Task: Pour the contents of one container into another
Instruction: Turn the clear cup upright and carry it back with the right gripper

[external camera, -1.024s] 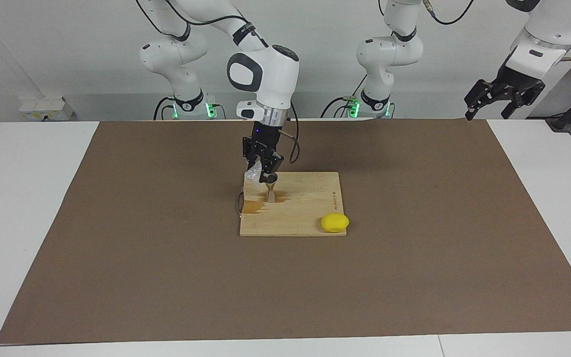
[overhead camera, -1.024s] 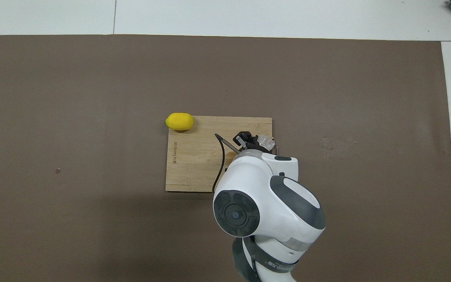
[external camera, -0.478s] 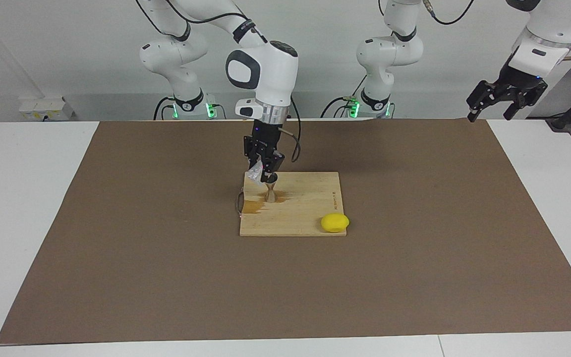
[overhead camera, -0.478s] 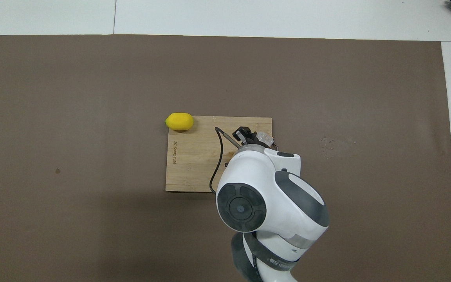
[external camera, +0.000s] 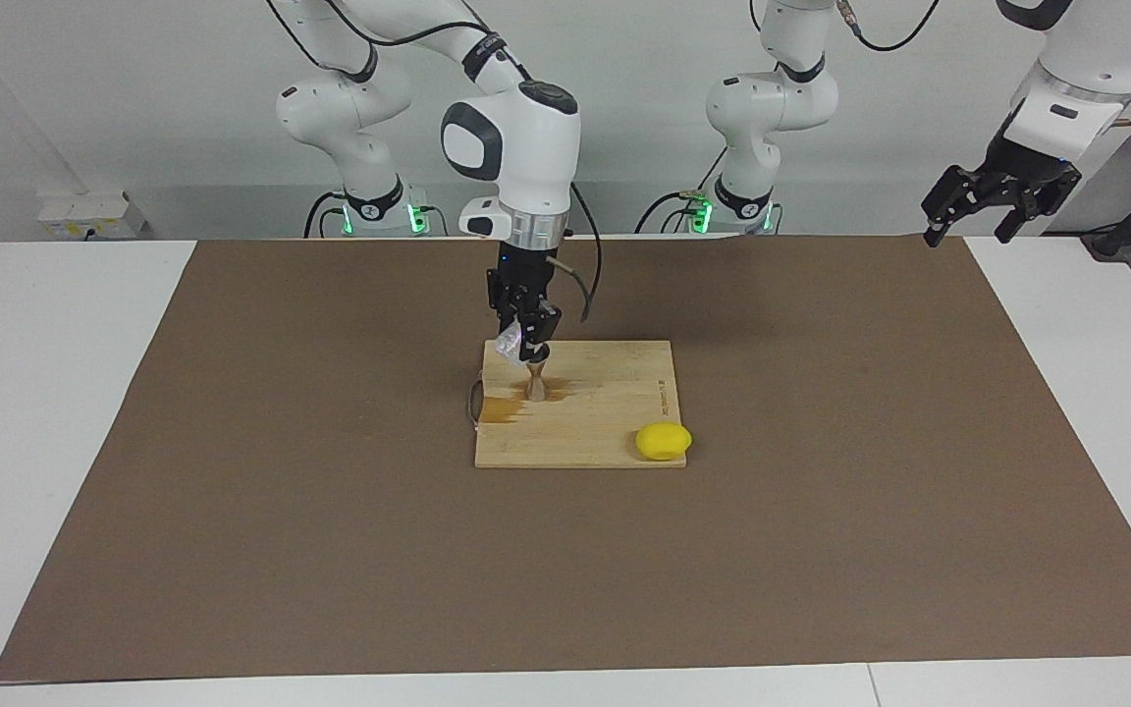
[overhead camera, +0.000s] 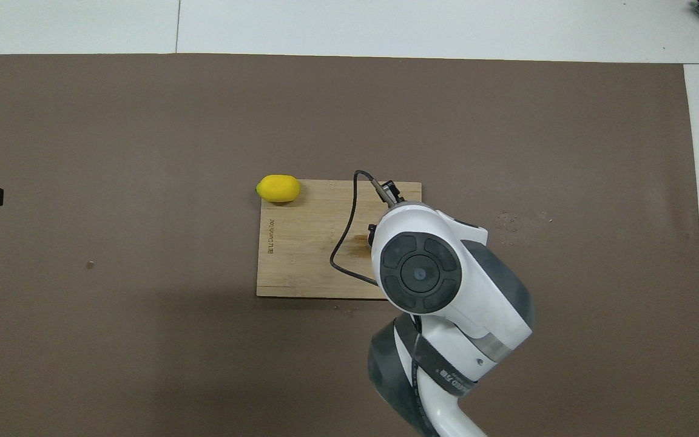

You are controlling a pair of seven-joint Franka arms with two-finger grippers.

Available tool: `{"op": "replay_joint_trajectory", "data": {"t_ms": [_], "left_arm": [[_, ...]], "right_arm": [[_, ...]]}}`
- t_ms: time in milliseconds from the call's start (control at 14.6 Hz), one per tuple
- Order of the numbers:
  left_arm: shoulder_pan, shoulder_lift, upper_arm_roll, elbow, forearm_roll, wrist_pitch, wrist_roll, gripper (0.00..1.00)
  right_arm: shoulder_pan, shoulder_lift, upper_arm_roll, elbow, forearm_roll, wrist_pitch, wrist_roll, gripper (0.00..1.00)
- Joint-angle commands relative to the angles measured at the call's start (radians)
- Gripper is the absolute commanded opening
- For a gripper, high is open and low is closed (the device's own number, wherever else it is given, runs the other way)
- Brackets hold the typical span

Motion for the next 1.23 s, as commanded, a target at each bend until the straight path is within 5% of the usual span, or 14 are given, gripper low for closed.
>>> {"op": "replay_joint_trajectory", "data": {"t_ms": [0,956,1161], "left_arm": [[-0.015,0.050,0.006,0.078,0.015,-0.055,-0.017,1.00],[-0.018,0.039,0.002,0.073,0.022,-0.034,-0.036,1.00],[-0.016,0.039,0.002,0.073,0.018,-0.034,-0.036,1.00]], "right_arm": [[-0.023,0.012,0.009,0.022,0.072,-0.011,0.018,0.00],[-0.195,0.018,0.009,-0.019,0.569,-0.017,-0.232,0.00],[-0.224,0.017,0.009,-0.045,0.596,-0.019,-0.276,0.00]]}}
